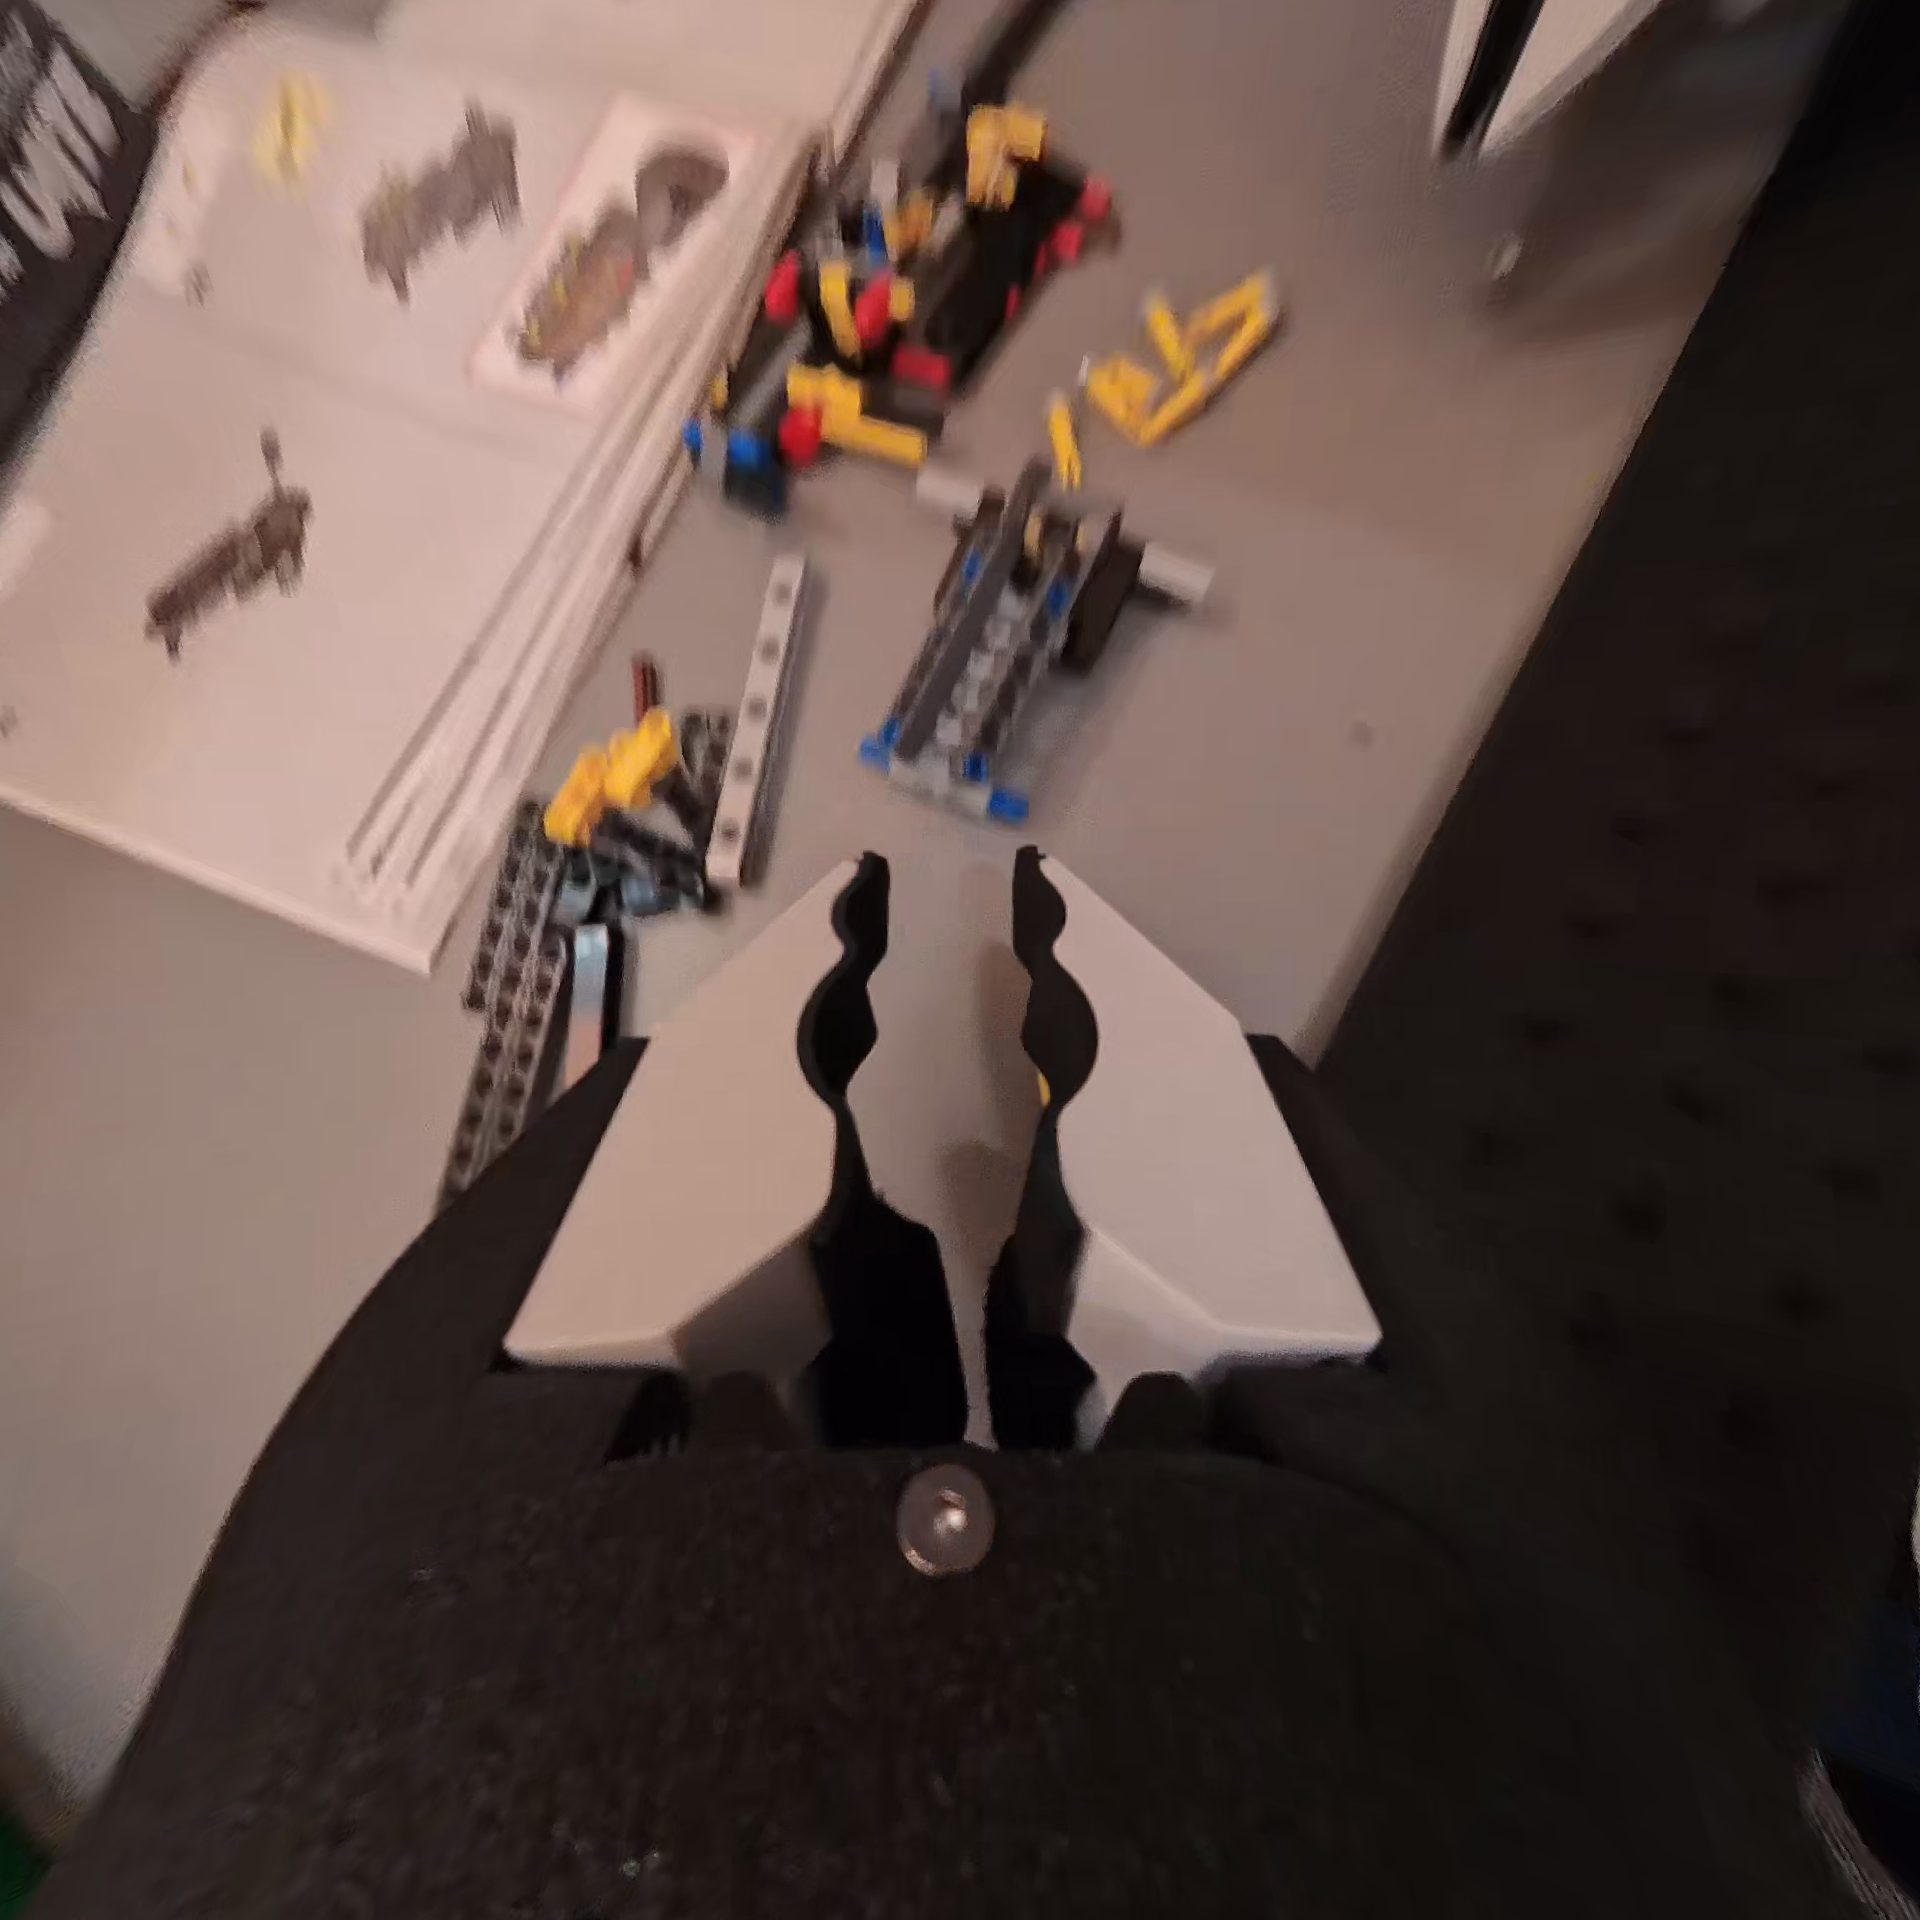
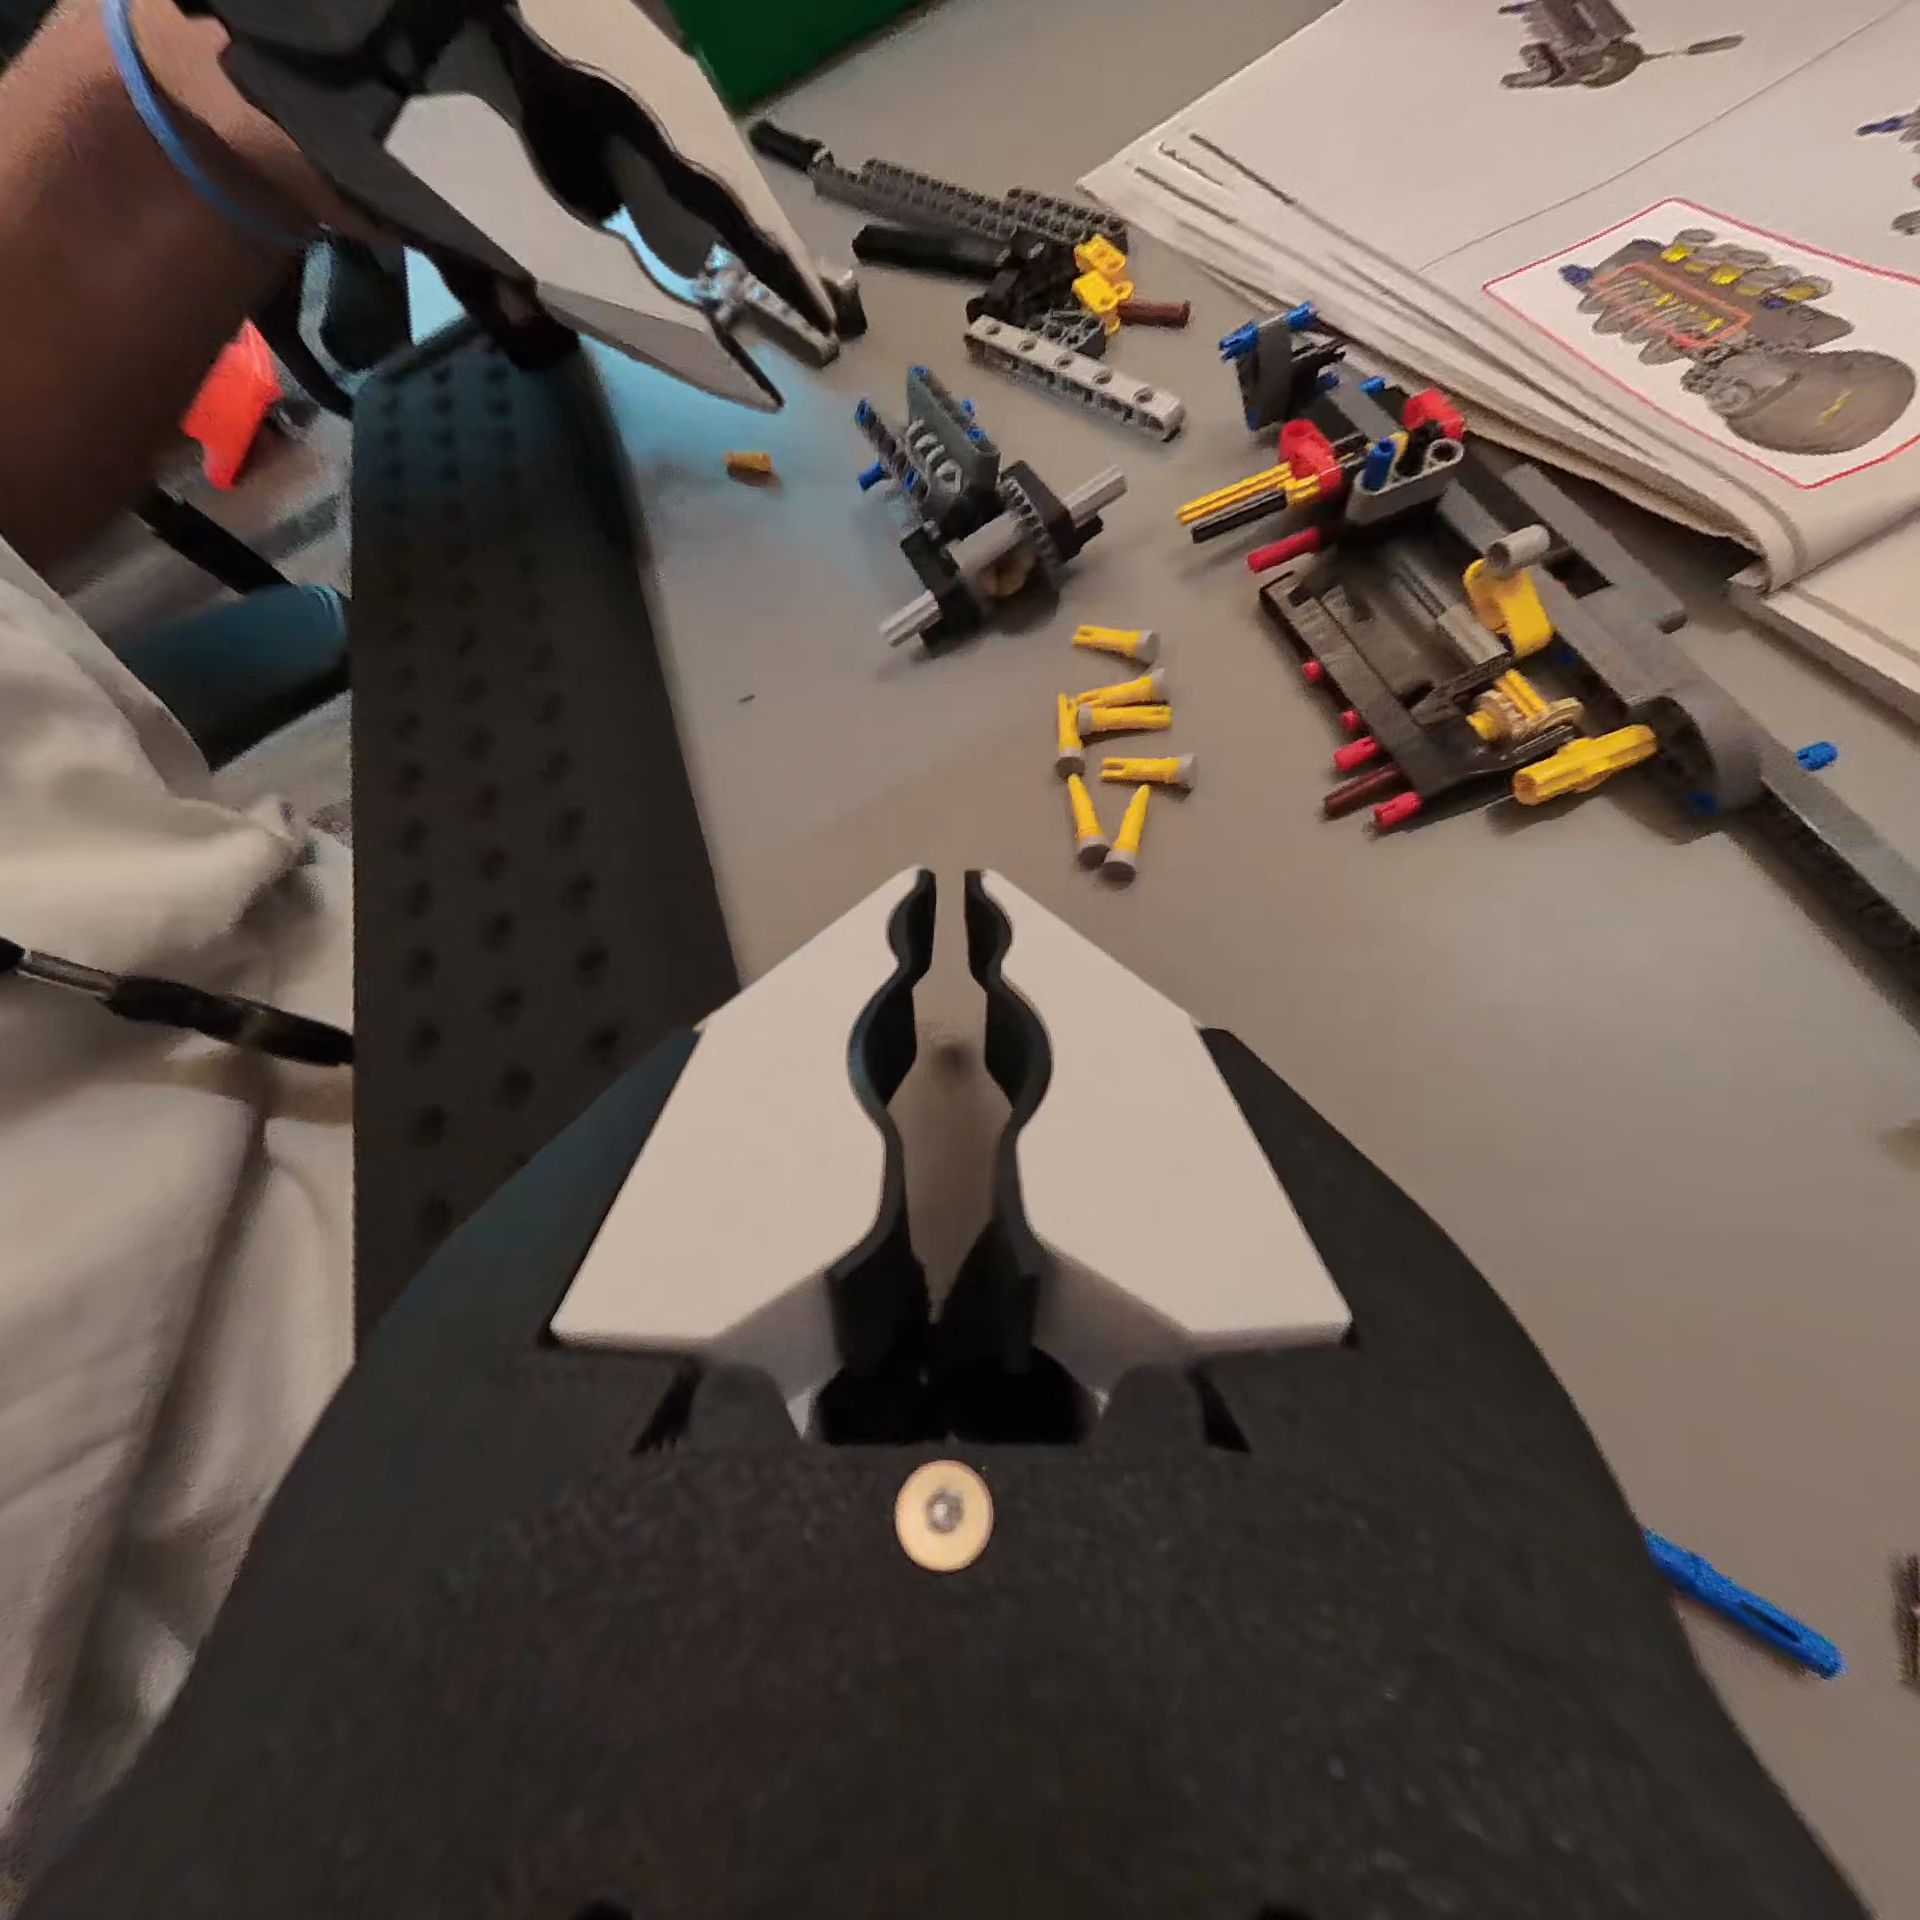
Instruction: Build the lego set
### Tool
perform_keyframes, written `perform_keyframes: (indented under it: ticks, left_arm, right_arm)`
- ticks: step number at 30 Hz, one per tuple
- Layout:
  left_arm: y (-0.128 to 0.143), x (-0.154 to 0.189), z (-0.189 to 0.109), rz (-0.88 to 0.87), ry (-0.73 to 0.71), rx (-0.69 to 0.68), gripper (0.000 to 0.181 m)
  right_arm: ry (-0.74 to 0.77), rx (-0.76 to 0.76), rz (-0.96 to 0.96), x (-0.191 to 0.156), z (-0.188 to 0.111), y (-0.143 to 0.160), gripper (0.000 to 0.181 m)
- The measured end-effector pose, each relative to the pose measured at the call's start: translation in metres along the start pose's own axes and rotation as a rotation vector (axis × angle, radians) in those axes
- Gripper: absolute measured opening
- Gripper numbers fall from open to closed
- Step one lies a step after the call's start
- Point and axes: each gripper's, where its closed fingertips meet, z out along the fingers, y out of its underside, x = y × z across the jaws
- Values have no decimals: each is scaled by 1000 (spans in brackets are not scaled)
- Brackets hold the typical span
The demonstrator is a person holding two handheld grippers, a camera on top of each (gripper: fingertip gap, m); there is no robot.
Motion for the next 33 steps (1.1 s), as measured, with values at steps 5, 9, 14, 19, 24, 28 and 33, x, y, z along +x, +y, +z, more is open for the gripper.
perform_keyframes:
  ticks: [5,9,14,19,24,28,33]
  left_arm:
    - [15,13,-17,-123,35,14,27]
    - [29,14,-16,-167,40,-39,29]
    - [16,8,-15,-120,-7,1,28]
    - [-31,35,-6,21,21,133,28]
    - [-63,64,-3,83,60,250,27]
    - [-69,71,-3,49,65,303,25]
    - [-69,76,-3,68,68,310,25]
  right_arm:
    - [76,-66,-13,12,-30,19,10]
    - [140,-95,22,19,-62,39,11]
    - [93,-215,-20,-2,-65,61,14]
    - [21,-274,-128,-14,-52,58,12]
    - [-53,-354,-231,-16,-42,68,13]
    - [-59,-365,-308,-14,-37,70,15]
    - [-53,-379,-433,-13,-34,74,8]
